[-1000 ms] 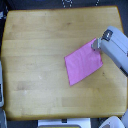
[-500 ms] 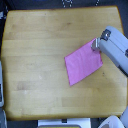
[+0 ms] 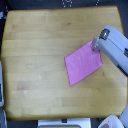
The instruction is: Folding a cloth
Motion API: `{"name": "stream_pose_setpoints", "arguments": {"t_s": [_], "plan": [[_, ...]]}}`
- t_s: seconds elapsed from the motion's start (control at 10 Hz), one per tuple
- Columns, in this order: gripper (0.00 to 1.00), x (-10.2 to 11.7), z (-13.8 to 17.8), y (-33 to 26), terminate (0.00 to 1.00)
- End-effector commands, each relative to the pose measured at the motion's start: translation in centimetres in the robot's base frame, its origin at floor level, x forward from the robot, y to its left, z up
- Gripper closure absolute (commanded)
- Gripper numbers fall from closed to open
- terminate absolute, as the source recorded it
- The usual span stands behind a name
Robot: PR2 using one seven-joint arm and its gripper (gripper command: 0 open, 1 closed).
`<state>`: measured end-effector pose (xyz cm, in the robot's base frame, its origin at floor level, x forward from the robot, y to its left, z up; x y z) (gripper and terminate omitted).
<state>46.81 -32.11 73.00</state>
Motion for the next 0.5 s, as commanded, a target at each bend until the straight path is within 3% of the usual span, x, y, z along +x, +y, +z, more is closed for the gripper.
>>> {"name": "stream_pose_setpoints", "arguments": {"t_s": [0.0,0.4], "plan": [[1.00,-0.78,0.20,-0.13,0.00],[1.00,-0.58,0.60,-0.22,0.00]]}}
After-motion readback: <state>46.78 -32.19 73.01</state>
